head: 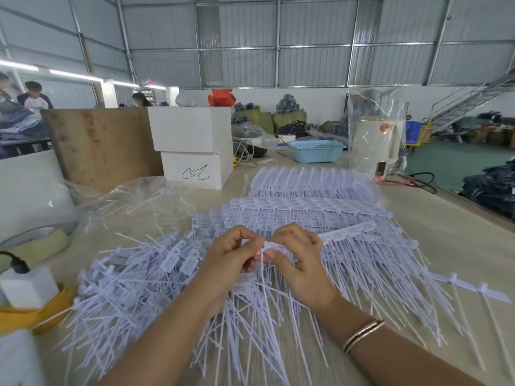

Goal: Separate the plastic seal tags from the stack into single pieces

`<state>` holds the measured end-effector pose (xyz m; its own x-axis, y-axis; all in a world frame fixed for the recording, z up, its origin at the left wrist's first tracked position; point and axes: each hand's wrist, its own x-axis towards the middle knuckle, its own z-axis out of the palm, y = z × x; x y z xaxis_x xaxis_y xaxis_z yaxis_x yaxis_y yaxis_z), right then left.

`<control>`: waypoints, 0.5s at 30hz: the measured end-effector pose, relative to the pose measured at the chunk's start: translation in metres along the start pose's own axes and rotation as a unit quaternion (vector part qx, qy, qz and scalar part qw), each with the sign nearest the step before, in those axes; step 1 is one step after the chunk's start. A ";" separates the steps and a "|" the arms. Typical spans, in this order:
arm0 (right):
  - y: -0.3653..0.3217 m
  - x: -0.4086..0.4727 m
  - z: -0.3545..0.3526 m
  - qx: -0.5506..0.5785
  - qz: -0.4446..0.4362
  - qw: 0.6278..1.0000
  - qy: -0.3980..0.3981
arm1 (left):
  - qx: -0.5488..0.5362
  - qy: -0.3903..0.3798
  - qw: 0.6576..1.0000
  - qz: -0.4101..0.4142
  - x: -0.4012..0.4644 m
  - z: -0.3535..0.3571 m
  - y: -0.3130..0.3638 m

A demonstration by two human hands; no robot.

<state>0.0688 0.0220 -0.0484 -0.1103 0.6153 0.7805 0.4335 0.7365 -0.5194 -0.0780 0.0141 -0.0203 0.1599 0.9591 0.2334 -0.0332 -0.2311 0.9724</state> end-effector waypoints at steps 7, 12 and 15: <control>0.006 0.001 0.001 -0.044 -0.031 0.998 0.012 | -0.069 0.019 0.996 -0.049 0.001 0.005 0.003; 0.004 0.001 0.006 -0.082 -0.042 0.995 0.035 | -0.060 0.044 0.997 -0.024 -0.002 0.009 0.003; 0.001 0.001 0.006 -0.038 -0.001 0.996 0.076 | -0.126 0.089 0.988 -0.010 -0.002 0.011 0.006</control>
<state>0.0635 0.0250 -0.0508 0.0238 0.5604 0.8279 0.5004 0.7102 -0.4951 -0.0677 0.0091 -0.0146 -0.0130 0.9818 0.1894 -0.2792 -0.1854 0.9422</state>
